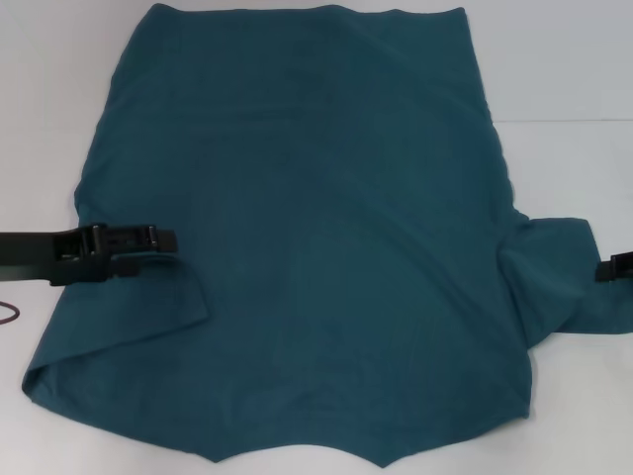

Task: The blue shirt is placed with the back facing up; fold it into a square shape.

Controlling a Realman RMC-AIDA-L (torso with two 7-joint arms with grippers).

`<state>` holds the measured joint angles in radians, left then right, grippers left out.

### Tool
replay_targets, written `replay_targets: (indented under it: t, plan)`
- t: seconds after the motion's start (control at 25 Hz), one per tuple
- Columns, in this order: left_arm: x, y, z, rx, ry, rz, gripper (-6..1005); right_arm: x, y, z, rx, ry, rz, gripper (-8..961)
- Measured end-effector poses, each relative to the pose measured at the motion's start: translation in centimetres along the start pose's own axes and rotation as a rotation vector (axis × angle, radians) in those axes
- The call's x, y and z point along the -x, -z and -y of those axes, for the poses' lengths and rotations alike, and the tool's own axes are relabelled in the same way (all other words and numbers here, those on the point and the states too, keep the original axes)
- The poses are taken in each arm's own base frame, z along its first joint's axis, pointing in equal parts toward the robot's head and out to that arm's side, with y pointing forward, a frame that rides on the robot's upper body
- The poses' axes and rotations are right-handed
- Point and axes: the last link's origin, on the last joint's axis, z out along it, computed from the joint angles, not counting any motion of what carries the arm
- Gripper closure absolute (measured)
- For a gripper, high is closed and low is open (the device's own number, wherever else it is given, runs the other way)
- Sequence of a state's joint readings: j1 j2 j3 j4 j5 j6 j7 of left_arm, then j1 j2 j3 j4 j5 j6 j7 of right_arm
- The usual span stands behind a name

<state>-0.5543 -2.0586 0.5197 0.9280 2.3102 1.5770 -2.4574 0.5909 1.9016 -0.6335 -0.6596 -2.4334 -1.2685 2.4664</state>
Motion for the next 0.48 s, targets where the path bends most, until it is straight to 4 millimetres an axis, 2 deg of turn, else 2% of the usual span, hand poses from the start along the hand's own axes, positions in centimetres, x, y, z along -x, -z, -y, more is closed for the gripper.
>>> replay_targets:
  t: [0.24,0.48]
  plan:
    - [0.1,0.09,0.1,0.0,0.004,-0.001,122,-0.04,0.67,-0.48,0.061,-0.031,-0.013,525]
    - [0.04,0.06,0.03,0.002,0.001,-0.002,122,-0.5,0.86,0.06,0.049,-0.046,-0.023,526]
